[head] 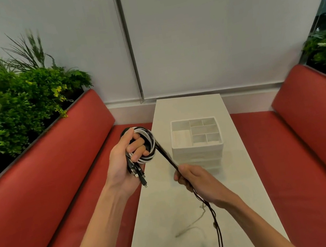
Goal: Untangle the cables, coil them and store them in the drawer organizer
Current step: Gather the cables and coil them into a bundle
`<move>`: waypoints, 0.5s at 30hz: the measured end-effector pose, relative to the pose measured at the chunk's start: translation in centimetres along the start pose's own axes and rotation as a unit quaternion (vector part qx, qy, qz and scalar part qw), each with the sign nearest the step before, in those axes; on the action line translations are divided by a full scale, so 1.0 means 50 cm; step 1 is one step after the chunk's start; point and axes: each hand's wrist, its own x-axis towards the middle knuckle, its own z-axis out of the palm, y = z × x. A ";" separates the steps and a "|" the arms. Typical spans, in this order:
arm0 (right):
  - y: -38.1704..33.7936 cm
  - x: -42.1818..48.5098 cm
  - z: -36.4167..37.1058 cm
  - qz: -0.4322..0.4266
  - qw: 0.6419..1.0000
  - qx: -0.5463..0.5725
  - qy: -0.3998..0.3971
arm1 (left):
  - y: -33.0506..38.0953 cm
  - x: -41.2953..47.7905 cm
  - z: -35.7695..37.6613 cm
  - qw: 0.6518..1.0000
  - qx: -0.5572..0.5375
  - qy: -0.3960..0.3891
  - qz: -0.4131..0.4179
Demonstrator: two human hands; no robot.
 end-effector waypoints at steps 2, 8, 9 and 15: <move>-0.003 -0.010 -0.007 0.001 0.999 0.004 -0.033 | 0.007 -0.003 0.003 1.000 -0.016 0.002 0.004; -0.044 -0.029 0.006 -0.049 0.921 -0.385 0.036 | -0.004 -0.004 0.015 0.996 0.019 0.074 0.056; -0.052 -0.032 0.016 -0.073 0.889 -0.450 0.039 | -0.007 -0.003 0.017 0.993 0.038 0.085 0.072; -0.113 -0.057 0.040 -0.243 0.761 -0.601 0.021 | -0.018 -0.012 0.035 0.911 0.364 0.054 0.185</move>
